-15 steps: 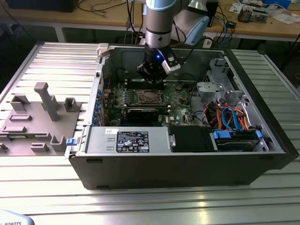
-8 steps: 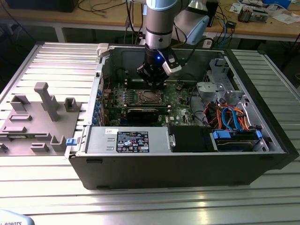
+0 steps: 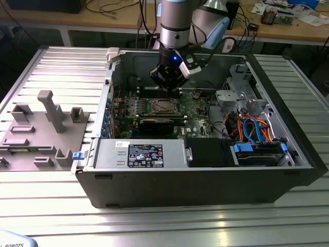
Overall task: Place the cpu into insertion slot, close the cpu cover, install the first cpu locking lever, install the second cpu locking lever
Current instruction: 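Install the first cpu locking lever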
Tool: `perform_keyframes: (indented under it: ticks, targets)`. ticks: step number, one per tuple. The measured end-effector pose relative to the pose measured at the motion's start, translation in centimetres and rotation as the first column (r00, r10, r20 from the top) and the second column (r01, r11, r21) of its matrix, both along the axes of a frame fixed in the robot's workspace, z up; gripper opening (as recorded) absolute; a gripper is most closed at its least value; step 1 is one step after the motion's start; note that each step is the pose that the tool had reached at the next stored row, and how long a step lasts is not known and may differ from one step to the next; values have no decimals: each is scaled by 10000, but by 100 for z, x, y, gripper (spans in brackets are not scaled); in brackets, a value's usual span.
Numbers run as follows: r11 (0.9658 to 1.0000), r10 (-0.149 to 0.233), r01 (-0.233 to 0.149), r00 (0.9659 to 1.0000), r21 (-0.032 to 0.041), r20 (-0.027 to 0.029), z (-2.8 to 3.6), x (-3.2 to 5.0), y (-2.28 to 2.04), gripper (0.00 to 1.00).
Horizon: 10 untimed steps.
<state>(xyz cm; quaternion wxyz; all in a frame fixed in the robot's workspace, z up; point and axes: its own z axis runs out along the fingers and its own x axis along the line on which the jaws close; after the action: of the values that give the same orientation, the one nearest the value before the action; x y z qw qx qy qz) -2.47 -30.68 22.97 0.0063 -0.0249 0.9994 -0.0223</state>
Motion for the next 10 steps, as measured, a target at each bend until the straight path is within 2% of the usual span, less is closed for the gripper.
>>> perform_keyframes:
  ticks: [2, 3, 4, 8, 10]
  targets:
    - [10000, 3, -3, 10000, -17, 0, 77, 0, 0, 11]
    - [10000, 2, -2, 10000, -24, 0, 142, 0, 0, 11]
    - [10000, 1, -1, 10000, -28, 0, 183, 0, 0, 11]
    - [10000, 1, -1, 10000, -41, 0, 301, 0, -1, 11]
    - [10000, 2, -2, 10000, -46, 0, 339, 0, -1, 11]
